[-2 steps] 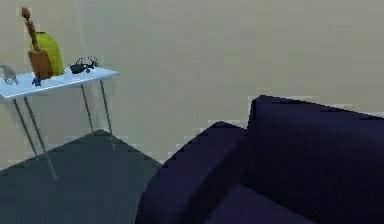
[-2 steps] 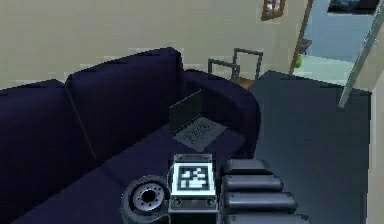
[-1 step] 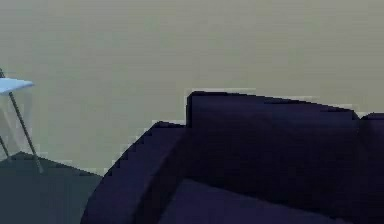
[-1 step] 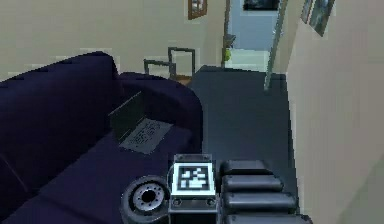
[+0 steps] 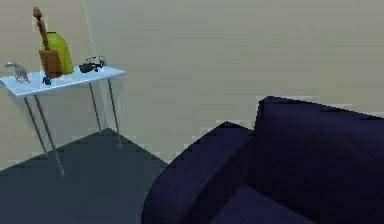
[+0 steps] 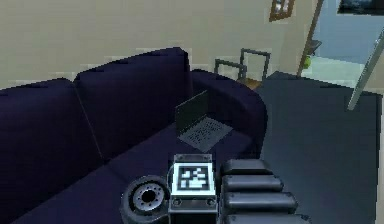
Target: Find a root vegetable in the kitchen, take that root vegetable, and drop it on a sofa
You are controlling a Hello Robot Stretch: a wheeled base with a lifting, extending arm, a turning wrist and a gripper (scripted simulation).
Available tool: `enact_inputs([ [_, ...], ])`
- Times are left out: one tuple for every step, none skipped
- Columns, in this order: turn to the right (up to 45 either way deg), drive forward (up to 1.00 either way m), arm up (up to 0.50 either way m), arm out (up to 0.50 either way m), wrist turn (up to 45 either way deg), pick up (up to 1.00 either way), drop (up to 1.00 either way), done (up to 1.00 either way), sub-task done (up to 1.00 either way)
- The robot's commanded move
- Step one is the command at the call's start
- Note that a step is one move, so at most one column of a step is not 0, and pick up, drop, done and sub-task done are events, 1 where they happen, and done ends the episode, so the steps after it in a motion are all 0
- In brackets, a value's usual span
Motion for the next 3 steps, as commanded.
enact_inputs([
  [0.0,0.00,0.00,0.48,0.0,0.00,0.00,0.00,0.00],
  [0.0,0.00,0.00,0.00,39.0,0.00,0.00,0.00,0.00],
  [0.0,0.00,-0.26,0.00,0.0,0.00,0.00,0.00,0.00],
])
